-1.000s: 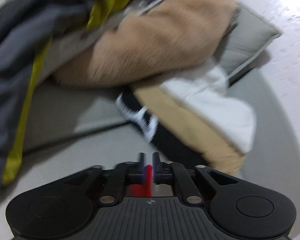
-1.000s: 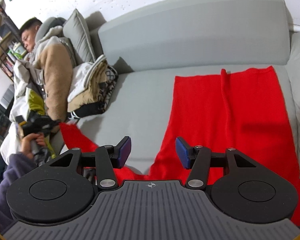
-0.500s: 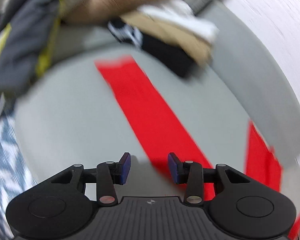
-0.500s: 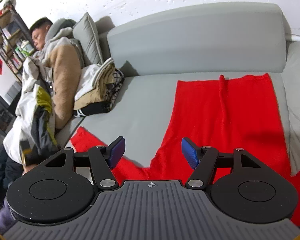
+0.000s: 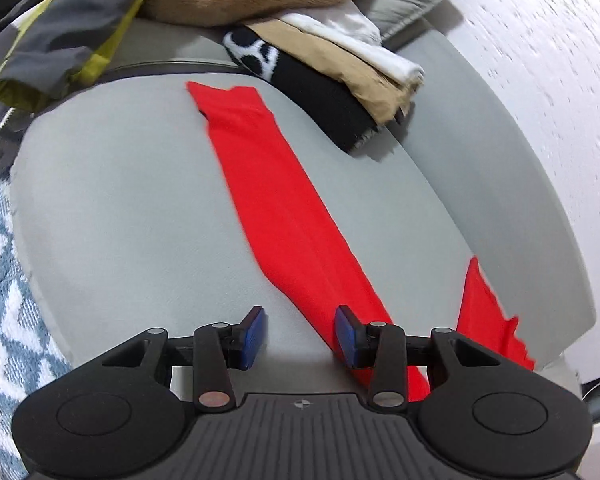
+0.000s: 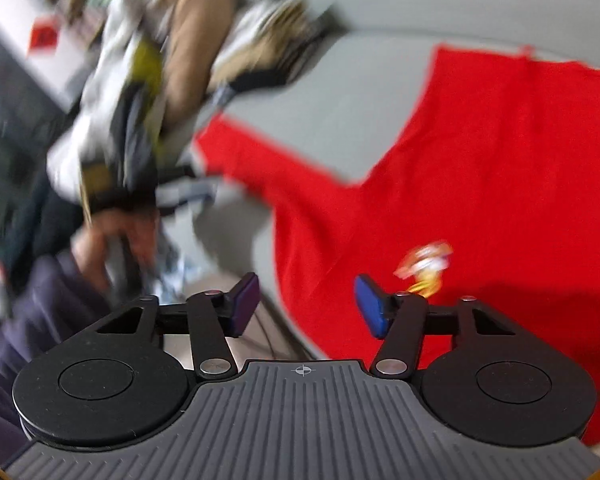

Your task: Fold clothes

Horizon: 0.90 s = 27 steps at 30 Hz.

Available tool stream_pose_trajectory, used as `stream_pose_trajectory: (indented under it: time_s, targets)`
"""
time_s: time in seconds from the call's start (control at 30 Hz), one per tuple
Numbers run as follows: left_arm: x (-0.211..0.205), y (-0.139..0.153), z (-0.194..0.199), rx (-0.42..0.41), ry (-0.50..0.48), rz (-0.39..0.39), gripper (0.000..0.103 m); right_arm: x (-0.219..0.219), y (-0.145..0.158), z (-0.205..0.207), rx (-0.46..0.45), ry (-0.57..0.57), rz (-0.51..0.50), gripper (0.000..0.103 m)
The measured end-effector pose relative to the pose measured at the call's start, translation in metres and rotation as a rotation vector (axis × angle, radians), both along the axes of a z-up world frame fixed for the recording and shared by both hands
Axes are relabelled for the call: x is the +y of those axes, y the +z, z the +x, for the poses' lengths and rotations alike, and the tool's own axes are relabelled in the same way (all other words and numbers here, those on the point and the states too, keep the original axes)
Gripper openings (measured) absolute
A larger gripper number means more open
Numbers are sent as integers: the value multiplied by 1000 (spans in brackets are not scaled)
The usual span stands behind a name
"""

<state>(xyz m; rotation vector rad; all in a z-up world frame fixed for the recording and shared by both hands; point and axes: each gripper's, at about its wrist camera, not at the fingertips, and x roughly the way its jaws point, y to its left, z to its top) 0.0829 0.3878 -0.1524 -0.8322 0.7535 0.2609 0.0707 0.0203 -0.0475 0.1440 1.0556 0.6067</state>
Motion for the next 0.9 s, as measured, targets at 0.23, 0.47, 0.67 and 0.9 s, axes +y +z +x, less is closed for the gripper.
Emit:
stream_pose_trajectory:
  time_s: [0.23, 0.47, 0.67, 0.9]
  targets:
    - [44, -3, 17, -15, 38, -186, 38, 96, -46, 42, -56, 191, -208, 48]
    - [54, -23, 53, 26, 26, -197, 9, 136, -76, 41, -116, 258, -427, 49]
    - [49, -20, 58, 44, -7, -80, 5, 150, -76, 7, -293, 337, -565, 4]
    - [53, -17, 65, 76, -37, -49, 4, 112, -44, 29, -83, 225, -305, 3]
